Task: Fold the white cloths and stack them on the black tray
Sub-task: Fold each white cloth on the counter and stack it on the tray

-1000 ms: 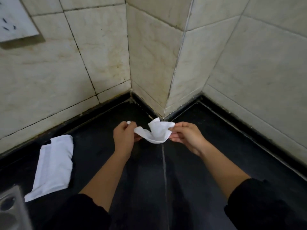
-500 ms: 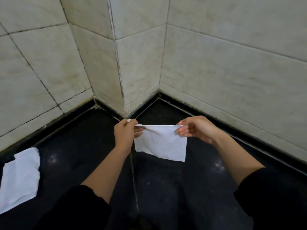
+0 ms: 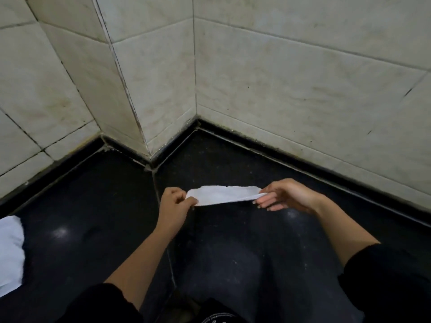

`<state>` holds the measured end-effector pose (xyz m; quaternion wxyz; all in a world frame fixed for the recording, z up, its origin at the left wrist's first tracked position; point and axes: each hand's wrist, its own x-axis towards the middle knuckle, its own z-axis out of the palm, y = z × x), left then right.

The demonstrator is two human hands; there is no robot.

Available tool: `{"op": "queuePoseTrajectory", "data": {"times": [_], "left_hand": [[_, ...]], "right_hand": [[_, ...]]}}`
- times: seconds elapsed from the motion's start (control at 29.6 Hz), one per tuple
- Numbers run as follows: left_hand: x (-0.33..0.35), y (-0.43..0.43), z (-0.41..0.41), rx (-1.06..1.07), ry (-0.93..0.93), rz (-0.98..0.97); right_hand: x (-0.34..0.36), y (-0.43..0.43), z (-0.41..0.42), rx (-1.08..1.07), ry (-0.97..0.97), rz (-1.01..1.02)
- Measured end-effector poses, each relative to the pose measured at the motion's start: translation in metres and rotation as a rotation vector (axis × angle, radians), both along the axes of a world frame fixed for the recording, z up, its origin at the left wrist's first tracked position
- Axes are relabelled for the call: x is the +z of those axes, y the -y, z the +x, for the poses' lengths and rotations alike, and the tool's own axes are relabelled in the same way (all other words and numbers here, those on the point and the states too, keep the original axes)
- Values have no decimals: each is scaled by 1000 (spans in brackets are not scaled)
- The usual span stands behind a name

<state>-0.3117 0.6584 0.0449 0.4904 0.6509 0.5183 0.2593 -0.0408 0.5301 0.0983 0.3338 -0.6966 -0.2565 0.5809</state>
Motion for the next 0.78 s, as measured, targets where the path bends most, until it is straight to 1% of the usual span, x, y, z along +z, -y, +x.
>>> {"op": "queuePoseTrajectory", "data": {"times": [0.1, 0.2, 0.3, 0.41, 0.54, 0.64, 0.78], "left_hand": [[-26, 17, -12, -100, -20, -71], [-51, 28, -21, -206, -98, -193], [-64, 32, -25, -226, -140, -345], [-62, 33, -25, -205, -74, -453], [-55, 28, -16, -119, -14, -536], [-51, 18, -4, -115, -26, -528], [-50, 4, 12, -75, 30, -514]], "right_hand": [[-23, 20, -3, 116, -72, -135], [-51, 38, -9, 137, -134, -242], [-74, 48, -17, 151, -166, -321], [-84, 47, -20, 127, -163, -346], [-84, 37, -14, 71, -64, -306], [-81, 26, -7, 36, 79, -237], [-90, 10, 3, -84, 212, -135]]}}
